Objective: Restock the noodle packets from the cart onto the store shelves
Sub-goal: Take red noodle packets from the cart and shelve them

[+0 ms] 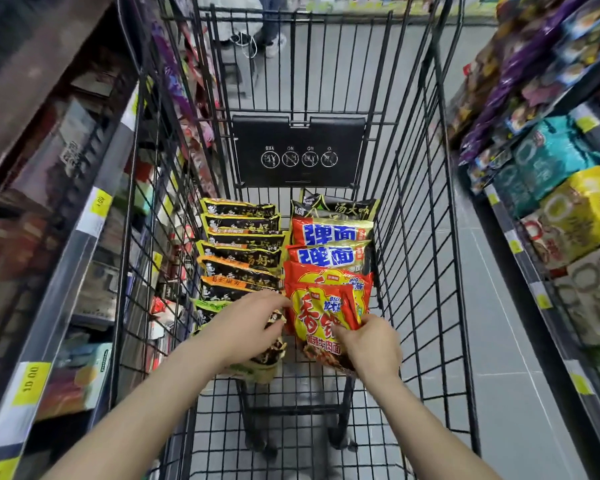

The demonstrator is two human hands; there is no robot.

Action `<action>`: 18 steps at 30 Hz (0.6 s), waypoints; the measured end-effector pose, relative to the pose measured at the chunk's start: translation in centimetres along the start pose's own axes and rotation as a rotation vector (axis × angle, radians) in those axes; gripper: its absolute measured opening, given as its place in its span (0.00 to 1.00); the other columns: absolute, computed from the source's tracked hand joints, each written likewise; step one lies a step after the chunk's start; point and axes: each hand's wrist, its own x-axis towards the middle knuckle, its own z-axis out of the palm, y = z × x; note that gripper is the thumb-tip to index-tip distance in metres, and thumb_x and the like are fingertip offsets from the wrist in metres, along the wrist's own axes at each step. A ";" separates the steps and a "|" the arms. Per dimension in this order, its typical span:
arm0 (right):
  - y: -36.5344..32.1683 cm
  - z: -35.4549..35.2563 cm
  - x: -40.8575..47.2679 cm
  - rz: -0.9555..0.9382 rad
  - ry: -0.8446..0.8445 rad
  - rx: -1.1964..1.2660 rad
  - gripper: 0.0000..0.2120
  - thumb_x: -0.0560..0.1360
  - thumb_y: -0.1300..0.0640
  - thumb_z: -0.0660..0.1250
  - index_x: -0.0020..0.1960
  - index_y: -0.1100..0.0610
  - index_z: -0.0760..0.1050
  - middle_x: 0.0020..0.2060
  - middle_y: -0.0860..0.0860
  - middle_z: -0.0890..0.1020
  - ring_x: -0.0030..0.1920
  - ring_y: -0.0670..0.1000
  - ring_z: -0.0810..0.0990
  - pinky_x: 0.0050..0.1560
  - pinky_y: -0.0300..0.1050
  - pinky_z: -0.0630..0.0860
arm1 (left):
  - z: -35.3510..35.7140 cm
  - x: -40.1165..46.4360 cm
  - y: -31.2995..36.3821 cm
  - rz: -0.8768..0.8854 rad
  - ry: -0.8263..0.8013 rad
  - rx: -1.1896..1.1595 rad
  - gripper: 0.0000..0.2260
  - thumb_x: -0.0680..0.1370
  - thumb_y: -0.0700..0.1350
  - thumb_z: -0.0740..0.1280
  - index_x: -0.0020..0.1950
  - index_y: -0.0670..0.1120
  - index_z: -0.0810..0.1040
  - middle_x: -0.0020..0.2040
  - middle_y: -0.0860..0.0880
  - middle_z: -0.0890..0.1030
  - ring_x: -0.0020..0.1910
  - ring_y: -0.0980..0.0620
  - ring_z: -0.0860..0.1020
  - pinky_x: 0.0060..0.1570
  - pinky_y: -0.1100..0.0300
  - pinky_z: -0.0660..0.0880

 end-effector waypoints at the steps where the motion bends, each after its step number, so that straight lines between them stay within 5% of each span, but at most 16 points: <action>1: -0.5 -1.1 -0.4 -0.035 0.017 -0.019 0.16 0.69 0.44 0.72 0.49 0.55 0.81 0.37 0.49 0.82 0.38 0.52 0.79 0.32 0.38 0.69 | 0.0 0.2 0.0 -0.022 -0.008 -0.030 0.17 0.79 0.48 0.58 0.69 0.51 0.68 0.67 0.53 0.71 0.66 0.55 0.69 0.66 0.57 0.66; 8: -3.2 -9.3 -2.2 -0.225 0.141 -0.112 0.15 0.73 0.42 0.66 0.51 0.53 0.78 0.42 0.50 0.83 0.43 0.54 0.80 0.38 0.42 0.71 | 1.6 3.6 1.6 -0.198 -0.105 -0.422 0.19 0.79 0.43 0.62 0.69 0.42 0.66 0.65 0.47 0.73 0.61 0.51 0.72 0.60 0.60 0.68; 14: -3.6 -12.9 -3.3 -0.324 0.239 -0.055 0.16 0.73 0.41 0.66 0.48 0.54 0.77 0.38 0.52 0.82 0.43 0.57 0.80 0.37 0.44 0.70 | 6.7 8.1 1.7 -0.451 -0.203 -0.945 0.15 0.77 0.39 0.64 0.61 0.48 0.65 0.60 0.49 0.75 0.60 0.50 0.72 0.61 0.60 0.66; 18: -3.3 -13.7 -3.4 -0.366 0.293 -0.007 0.17 0.71 0.40 0.67 0.47 0.54 0.78 0.37 0.50 0.83 0.40 0.55 0.81 0.38 0.46 0.75 | 9.7 10.9 0.9 -0.653 -0.054 -0.996 0.26 0.74 0.37 0.67 0.68 0.40 0.60 0.62 0.44 0.73 0.58 0.47 0.71 0.57 0.58 0.67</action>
